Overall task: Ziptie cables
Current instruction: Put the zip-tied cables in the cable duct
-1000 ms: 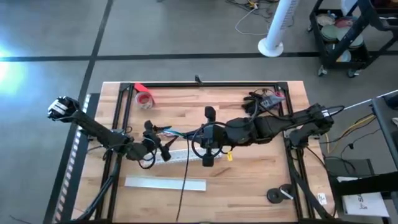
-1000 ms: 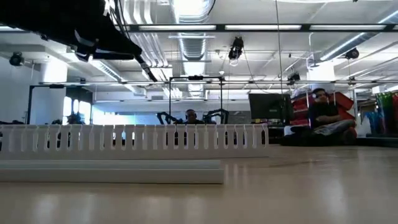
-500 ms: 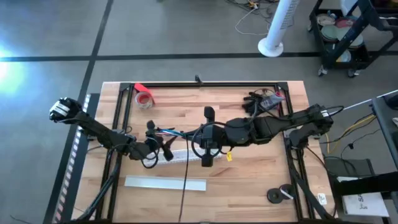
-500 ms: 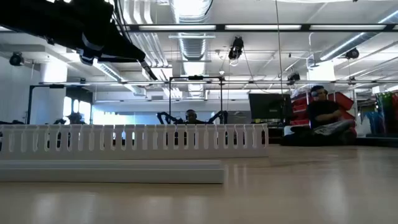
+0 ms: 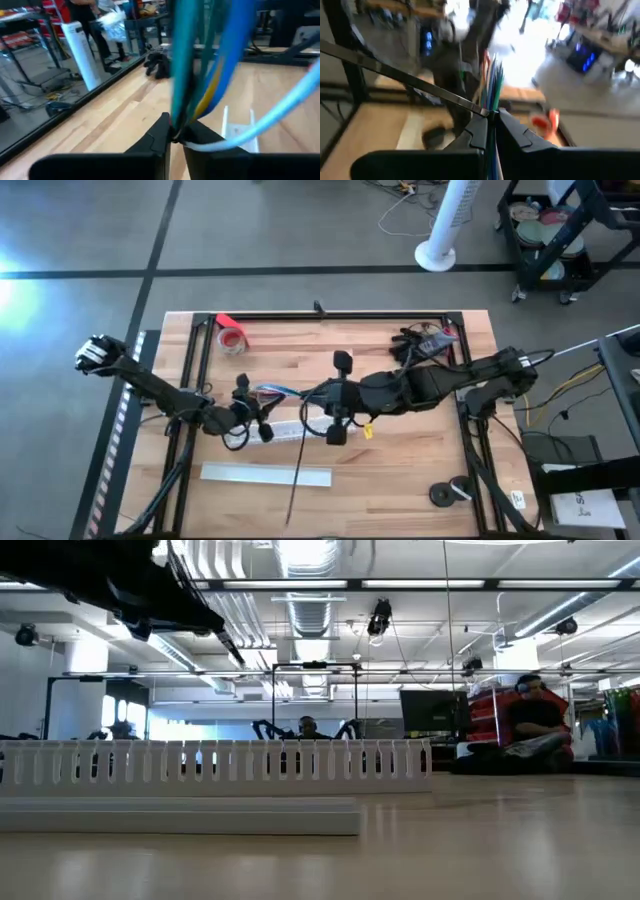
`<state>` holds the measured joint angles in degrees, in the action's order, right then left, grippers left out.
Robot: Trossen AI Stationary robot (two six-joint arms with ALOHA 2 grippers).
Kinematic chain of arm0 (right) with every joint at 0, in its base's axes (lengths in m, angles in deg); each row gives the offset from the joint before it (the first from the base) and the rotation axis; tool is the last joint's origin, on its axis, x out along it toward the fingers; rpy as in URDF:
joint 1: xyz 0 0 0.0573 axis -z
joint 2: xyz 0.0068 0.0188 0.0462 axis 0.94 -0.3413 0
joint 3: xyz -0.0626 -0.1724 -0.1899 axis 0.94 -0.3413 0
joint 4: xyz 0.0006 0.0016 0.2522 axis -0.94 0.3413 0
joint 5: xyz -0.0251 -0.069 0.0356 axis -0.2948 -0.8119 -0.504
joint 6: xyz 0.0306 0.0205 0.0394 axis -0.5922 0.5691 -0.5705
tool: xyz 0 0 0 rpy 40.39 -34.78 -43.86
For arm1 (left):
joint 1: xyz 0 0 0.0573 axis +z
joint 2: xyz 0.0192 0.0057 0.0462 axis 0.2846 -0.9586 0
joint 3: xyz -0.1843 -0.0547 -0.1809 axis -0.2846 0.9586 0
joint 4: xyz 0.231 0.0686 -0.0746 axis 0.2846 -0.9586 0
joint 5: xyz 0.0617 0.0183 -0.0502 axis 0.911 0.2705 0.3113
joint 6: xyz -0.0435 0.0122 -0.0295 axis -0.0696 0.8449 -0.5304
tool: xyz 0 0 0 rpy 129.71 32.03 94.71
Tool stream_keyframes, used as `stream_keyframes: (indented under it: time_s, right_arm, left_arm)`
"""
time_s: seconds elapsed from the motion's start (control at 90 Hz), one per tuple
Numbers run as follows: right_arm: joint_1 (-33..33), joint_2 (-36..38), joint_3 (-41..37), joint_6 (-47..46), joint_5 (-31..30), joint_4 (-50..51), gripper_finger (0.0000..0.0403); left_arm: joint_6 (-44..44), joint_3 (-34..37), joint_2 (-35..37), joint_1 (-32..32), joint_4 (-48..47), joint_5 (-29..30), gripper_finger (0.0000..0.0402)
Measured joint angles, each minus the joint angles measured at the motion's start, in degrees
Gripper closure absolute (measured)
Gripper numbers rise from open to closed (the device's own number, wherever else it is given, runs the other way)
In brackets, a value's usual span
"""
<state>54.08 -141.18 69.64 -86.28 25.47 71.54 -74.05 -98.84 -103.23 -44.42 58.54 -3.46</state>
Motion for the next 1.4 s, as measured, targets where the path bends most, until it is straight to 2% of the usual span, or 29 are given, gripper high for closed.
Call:
stream_keyframes:
  time_s: [0.178,0.3,0.5,0.667,0.878,1.011,1.267,1.4]
  right_arm:
    - [0.1,0.0,0.0,-8.5,-1.3,15.9,0.0399]
    - [0.1,-0.1,-1.0,-14.0,-1.4,23.0,0.0399]
    - [0.1,-0.1,-7.6,-18.5,-1.3,20.4,0.0399]
    - [0.1,-0.2,-15.8,-20.7,-0.1,11.8,0.0399]
    - [0.3,-1.0,-27.6,-20.2,3.1,-4.8,0.0399]
    - [0.6,-4.2,-31.9,-16.7,5.5,-12.8,0.0399]
    - [1.1,-10.9,-31.9,-10.5,5.9,-14.3,0.0399]
    - [1.9,-13.2,-30.9,-9.5,8.4,-14.5,0.0399]
  left_arm:
    - [-8.9,-3.3,7.7,-1.7,-20.0,-3.6,0.0391]
    - [-18.5,-9.6,9.5,-1.7,-39.8,-13.0,0.0392]
    - [-30.4,-18.4,6.4,-1.6,-62.1,-30.2,0.0379]
    - [-37.2,-23.1,2.2,-1.6,-74.9,-38.5,0.0380]
    - [-37.9,-24.7,-2.5,-1.7,-76.7,-43.9,0.0380]
    - [-38.0,-23.4,-5.3,-1.6,-77.1,-46.9,0.0380]
    - [-38.3,-22.3,-10.2,-1.6,-77.4,-49.6,0.0380]
    - [-37.9,-21.4,-12.0,-1.6,-77.3,-51.0,0.0380]
